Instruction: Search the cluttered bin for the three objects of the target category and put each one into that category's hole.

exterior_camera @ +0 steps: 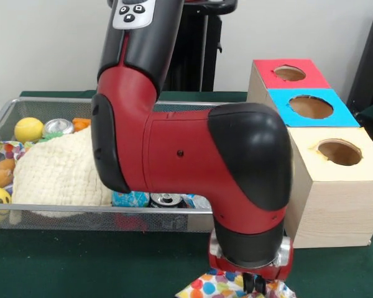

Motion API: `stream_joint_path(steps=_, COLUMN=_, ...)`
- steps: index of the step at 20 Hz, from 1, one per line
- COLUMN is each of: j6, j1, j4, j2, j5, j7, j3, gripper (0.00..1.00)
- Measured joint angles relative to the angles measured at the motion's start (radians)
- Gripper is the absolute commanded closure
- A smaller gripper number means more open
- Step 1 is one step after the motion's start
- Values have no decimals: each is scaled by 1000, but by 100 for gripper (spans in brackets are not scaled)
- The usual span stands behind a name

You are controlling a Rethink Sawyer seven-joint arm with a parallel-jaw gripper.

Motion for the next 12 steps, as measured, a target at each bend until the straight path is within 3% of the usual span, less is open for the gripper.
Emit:
stream_joint_path(steps=6, j6=0, j1=34, j4=67, j2=-57, j5=-58, j7=0, j3=-1, gripper=100)
stream_joint_path(steps=12, j6=0, j1=55, j4=76, j2=-102, j5=-75, j7=0, j3=-17, gripper=100)
